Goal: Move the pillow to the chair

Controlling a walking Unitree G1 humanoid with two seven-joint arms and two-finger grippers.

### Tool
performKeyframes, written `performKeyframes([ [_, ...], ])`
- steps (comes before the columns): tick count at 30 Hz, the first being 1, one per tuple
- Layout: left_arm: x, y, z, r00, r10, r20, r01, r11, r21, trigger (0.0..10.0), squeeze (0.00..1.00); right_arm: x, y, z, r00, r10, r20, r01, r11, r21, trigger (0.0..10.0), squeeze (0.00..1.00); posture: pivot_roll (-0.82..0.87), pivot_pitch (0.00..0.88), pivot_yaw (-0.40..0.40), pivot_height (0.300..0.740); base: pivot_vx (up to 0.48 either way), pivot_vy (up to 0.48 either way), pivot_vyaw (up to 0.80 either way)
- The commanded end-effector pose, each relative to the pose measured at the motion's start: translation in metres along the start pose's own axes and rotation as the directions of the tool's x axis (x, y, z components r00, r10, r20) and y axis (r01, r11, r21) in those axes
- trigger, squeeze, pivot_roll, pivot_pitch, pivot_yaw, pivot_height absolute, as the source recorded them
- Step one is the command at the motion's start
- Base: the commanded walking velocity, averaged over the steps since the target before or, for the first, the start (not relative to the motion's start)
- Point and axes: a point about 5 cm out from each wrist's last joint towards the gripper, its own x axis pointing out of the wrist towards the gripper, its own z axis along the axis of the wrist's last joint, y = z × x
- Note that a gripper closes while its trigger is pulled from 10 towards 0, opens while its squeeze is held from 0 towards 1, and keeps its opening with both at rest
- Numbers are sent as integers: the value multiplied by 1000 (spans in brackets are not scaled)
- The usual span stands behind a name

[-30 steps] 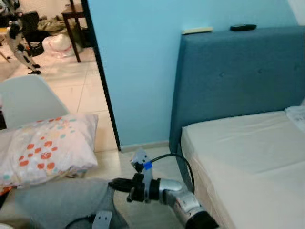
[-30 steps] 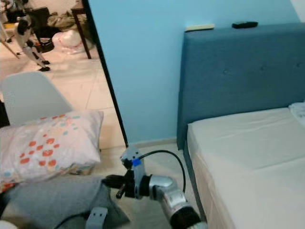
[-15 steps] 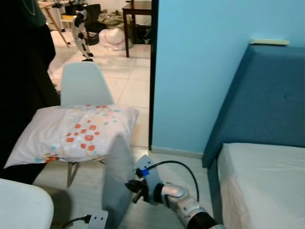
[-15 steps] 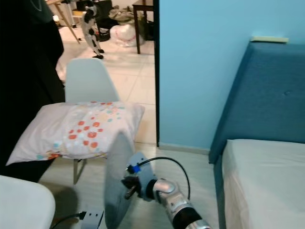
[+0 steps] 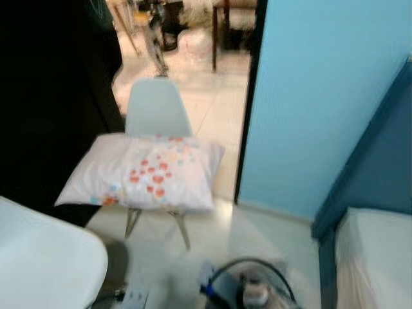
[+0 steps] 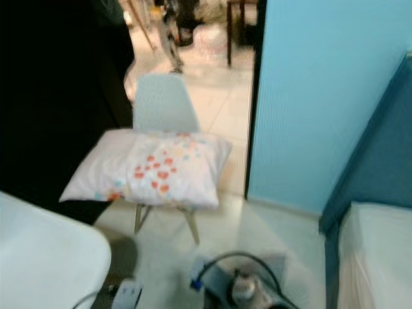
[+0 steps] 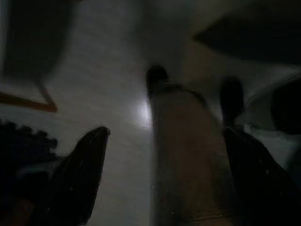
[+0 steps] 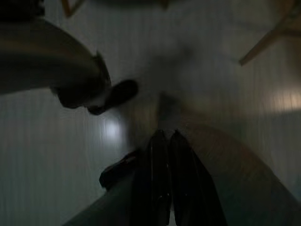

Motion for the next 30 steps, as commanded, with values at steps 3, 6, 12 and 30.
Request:
performKeyframes([
  [3,-1,2,-8,999,2,-38,-1,1000,11,10000,0,4,5,5,1000,13,21,-13,1000,5,10000,0,-147,69,3,740,0,0,769],
  [6,-1,2,-8,999,1,-38,-1,1000,12,10000,0,4,5,5,1000,10,19,-10,1000,0,10000,0,-148,69,4,740,0,0,769],
  [12,-1,1,-8,999,-4,-40,5,1000,23,10000,0,4,-1,19,995,-21,93,18,999,33,10000,0,-149,66,6,740,0,0,769],
  [30,-1,3,-5,1000,-3,-31,3,1000,17,10000,0,0,-25,53,958,-160,239,136,984,115,10000,0,-146,51,-2,740,0,0,769],
])
